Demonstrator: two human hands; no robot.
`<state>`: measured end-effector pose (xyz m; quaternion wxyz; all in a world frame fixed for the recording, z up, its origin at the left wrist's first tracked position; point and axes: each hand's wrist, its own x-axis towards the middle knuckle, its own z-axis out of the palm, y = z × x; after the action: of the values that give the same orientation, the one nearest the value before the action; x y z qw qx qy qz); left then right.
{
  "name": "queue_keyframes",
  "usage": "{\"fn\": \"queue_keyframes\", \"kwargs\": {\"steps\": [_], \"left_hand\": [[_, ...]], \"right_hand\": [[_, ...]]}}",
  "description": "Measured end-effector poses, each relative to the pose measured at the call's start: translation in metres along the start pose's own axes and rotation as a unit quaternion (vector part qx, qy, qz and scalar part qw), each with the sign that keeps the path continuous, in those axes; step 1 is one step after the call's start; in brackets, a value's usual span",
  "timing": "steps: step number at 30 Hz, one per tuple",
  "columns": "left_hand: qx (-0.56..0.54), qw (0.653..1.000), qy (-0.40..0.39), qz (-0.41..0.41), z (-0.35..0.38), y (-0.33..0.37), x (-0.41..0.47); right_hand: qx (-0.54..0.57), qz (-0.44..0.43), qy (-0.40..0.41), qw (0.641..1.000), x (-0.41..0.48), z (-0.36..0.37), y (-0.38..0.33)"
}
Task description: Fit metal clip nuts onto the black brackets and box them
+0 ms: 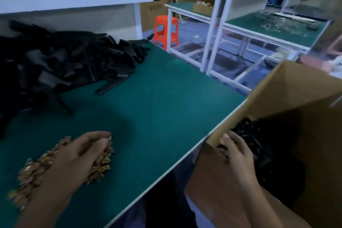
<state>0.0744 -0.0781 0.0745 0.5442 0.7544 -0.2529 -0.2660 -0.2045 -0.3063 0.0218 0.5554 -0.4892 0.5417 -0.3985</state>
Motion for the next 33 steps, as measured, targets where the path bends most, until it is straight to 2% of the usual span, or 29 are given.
{"fn": "queue_keyframes", "kwargs": {"steps": [3, 6, 8, 10, 12, 14, 16, 20, 23, 25, 28, 31, 33], "left_hand": [[0.008, 1.000, 0.017, -0.015, -0.015, -0.006, -0.008], [0.011, 0.999, 0.048, -0.017, -0.036, -0.017, -0.016], [0.008, 0.997, 0.070, -0.019, -0.048, -0.021, -0.021], [0.013, 0.996, 0.091, -0.021, -0.056, -0.024, -0.027], [0.011, 0.994, 0.106, -0.025, -0.063, -0.026, -0.033], [0.005, 0.994, 0.104, -0.038, -0.066, -0.028, -0.038], [-0.002, 0.993, 0.107, -0.047, -0.067, -0.031, -0.042], [0.005, 0.992, 0.113, -0.051, -0.073, -0.034, -0.043], [0.014, 0.992, 0.117, -0.045, -0.079, -0.034, -0.037], [0.050, 0.991, 0.122, -0.036, -0.081, -0.035, -0.031], [0.170, 0.973, 0.153, 0.007, -0.077, -0.040, -0.018], [0.302, 0.931, 0.196, 0.065, -0.072, -0.048, 0.010], [0.376, 0.903, 0.199, 0.068, -0.072, -0.051, 0.034]], "right_hand": [[-0.036, -0.082, -0.098, 0.991, -0.004, 0.072, -0.015], [-0.109, -0.141, -0.242, 0.954, -0.016, 0.159, -0.038], [-0.194, -0.196, -0.335, 0.901, -0.021, 0.220, -0.048], [-0.277, -0.240, -0.420, 0.830, -0.029, 0.283, -0.054], [-0.332, -0.259, -0.477, 0.771, -0.040, 0.343, -0.057], [-0.365, -0.242, -0.495, 0.751, -0.050, 0.394, -0.056], [-0.373, -0.201, -0.501, 0.755, -0.060, 0.433, -0.054], [-0.342, -0.159, -0.472, 0.797, -0.074, 0.481, -0.049], [-0.254, -0.100, -0.512, 0.815, -0.077, 0.479, -0.068], [-0.178, -0.070, -0.549, 0.814, -0.074, 0.452, -0.086], [-0.113, -0.105, -0.559, 0.815, -0.063, 0.384, -0.093], [-0.109, -0.180, -0.505, 0.837, -0.057, 0.303, -0.077], [-0.112, -0.235, -0.445, 0.857, -0.056, 0.258, -0.057]]}}
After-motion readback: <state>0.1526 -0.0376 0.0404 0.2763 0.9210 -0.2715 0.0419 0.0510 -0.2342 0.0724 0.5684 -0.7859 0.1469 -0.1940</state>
